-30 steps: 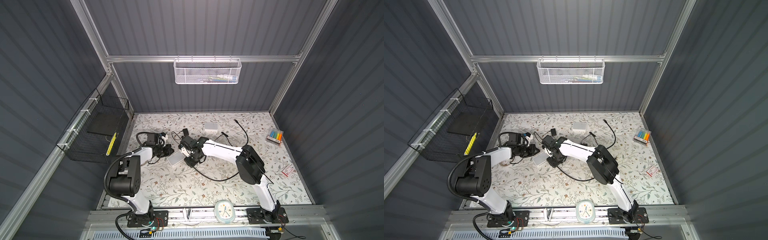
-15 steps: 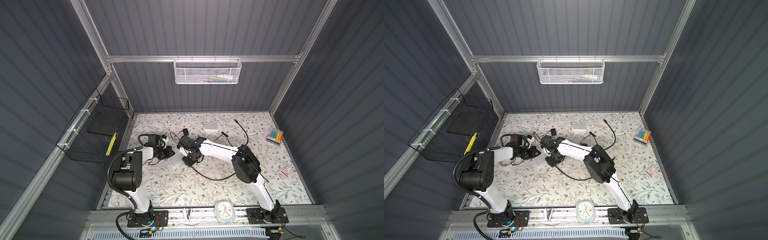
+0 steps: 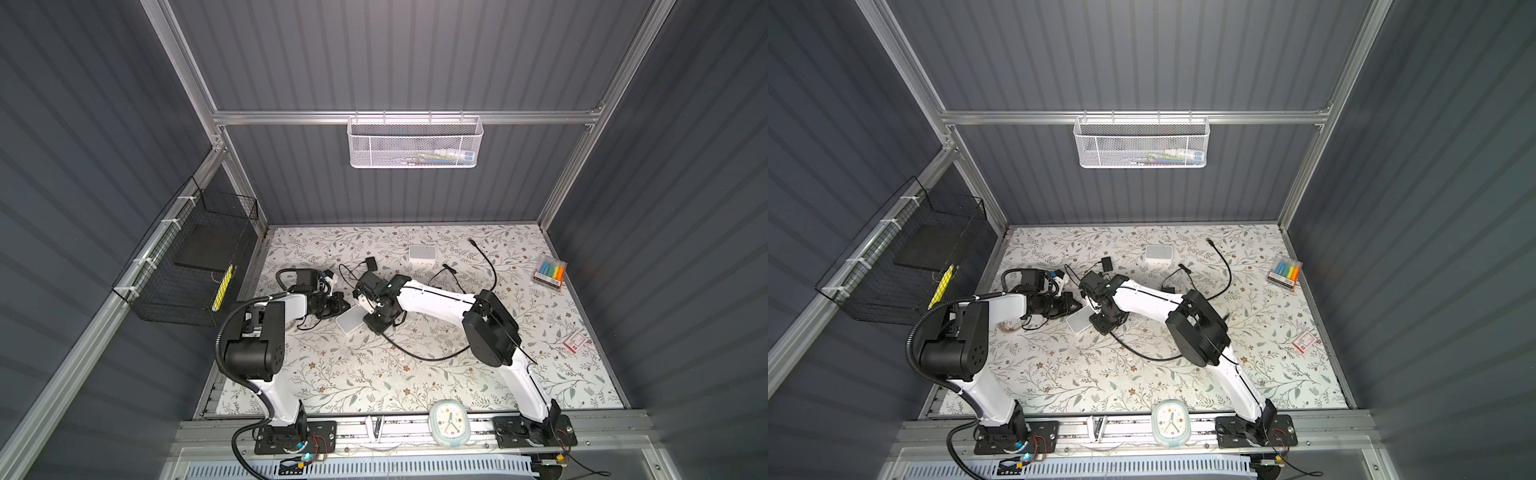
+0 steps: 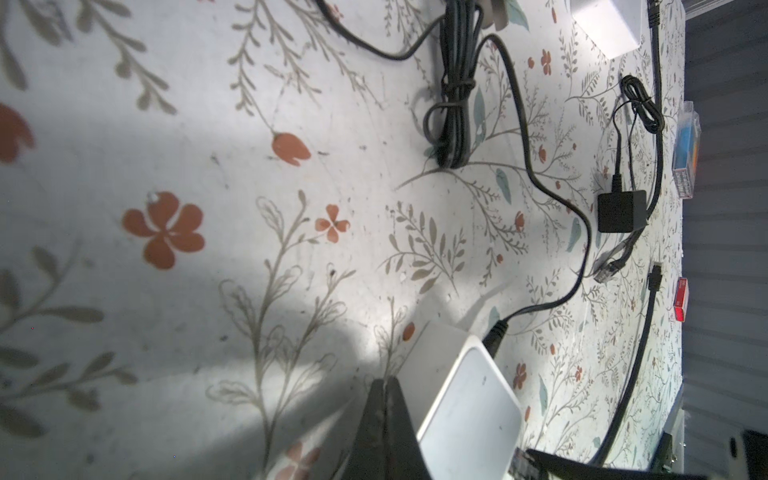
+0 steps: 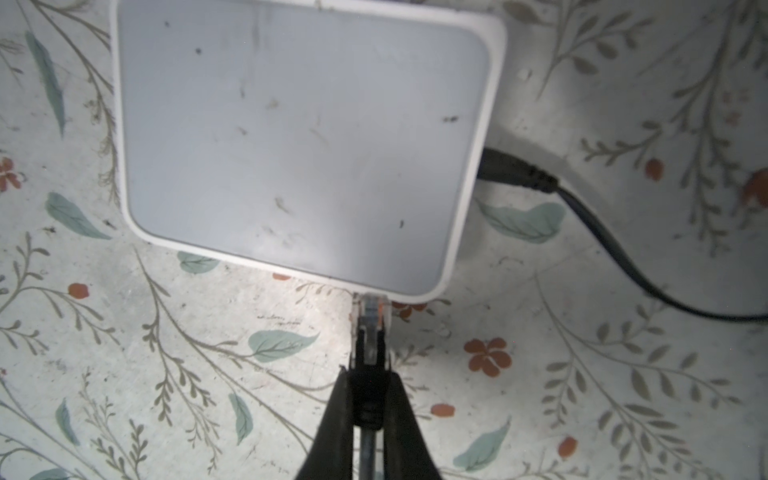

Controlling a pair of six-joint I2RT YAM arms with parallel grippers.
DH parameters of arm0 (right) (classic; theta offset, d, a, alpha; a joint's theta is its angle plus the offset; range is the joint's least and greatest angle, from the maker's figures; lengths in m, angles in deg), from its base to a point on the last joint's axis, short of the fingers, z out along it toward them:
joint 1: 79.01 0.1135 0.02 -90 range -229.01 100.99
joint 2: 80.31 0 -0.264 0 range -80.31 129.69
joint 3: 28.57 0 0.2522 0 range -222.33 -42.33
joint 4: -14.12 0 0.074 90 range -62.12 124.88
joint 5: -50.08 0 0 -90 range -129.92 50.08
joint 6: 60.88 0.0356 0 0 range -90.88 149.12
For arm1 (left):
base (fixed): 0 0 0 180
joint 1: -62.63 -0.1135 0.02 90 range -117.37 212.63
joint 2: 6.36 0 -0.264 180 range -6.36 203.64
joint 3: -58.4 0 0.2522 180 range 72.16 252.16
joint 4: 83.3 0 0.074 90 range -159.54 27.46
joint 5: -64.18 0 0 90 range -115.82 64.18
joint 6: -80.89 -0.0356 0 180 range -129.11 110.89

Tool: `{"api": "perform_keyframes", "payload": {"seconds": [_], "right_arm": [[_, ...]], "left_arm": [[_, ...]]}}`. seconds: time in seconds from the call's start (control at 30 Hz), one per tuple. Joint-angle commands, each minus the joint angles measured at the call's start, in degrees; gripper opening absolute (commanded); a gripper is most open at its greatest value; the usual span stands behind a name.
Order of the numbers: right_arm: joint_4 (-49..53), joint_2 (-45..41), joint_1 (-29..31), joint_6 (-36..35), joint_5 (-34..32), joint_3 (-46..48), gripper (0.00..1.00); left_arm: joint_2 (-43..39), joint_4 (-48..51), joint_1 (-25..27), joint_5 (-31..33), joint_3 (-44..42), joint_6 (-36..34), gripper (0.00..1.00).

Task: Insert the plug into the switch port
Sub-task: 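Push the plug into the switch port with the right gripper while left holds switch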

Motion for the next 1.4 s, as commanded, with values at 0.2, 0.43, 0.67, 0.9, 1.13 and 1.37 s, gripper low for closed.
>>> {"api": "perform_keyframes", "payload": {"seconds": [0.2,0.43,0.67,0.9,1.13,1.37], "right_arm": [[1.45,1.74,0.93,-1.13,-5.21,-0.26,0.0],[1.23,1.14,1.64,-1.71,-6.88,0.91,0.0],[0.4,0.72,1.81,-1.53,-5.75,1.76,0.0],[-2.4,-1.05,1.81,-0.62,-2.03,5.44,0.0],[-2.76,-0.79,1.81,-0.25,-2.83,5.36,0.0],[-2.08,0.26,1.79,-0.71,-4.48,2.7,0.0]], "left_arm": [[0.85,0.76,-0.25,-0.78,0.49,0.16,0.0],[1.28,0.69,-0.25,-0.88,0.87,0.29,0.0],[1.6,-0.23,-0.25,-1.0,0.73,0.6,0.0],[0.76,-1.25,-0.34,-1.16,0.42,0.26,0.0],[0.62,-1.52,-0.43,-2.25,0.52,0.49,0.0],[0.54,-1.52,-0.43,-3.37,-0.14,0.18,0.0]]}}
